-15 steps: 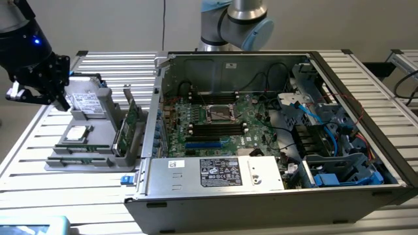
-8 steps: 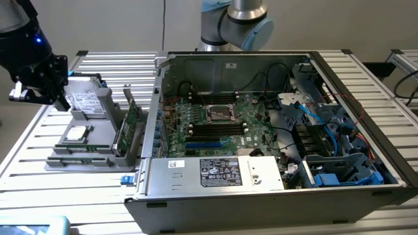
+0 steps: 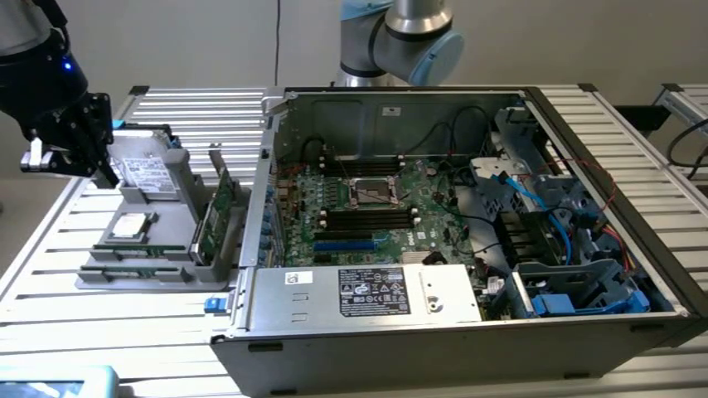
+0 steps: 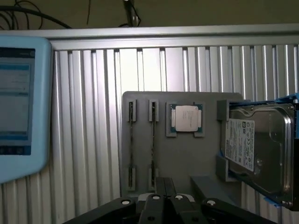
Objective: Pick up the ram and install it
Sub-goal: 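Pick up the ram and move it above insertion slot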
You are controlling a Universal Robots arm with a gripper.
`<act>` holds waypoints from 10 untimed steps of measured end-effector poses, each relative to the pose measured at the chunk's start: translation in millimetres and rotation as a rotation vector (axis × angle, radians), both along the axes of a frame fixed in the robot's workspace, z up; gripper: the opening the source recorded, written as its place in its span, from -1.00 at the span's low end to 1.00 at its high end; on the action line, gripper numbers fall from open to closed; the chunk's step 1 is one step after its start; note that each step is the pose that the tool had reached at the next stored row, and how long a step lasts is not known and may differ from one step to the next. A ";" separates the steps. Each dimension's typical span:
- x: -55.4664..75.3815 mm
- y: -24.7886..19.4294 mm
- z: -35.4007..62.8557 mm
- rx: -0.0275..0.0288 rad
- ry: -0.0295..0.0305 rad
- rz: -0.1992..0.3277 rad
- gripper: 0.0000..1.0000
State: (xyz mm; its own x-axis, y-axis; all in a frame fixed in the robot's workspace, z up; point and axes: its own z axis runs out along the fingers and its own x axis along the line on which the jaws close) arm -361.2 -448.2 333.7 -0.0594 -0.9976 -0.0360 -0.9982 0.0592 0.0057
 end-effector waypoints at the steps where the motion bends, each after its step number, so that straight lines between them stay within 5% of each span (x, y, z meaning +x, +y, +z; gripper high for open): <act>1: 0.0 0.0 0.0 0.0000 0.0000 0.000 -0.79; 8: 0.0 0.0 -0.2 -0.0039 -0.0003 0.000 -0.76; 10: 0.0 0.0 -0.1 -0.0054 0.0000 0.000 -0.51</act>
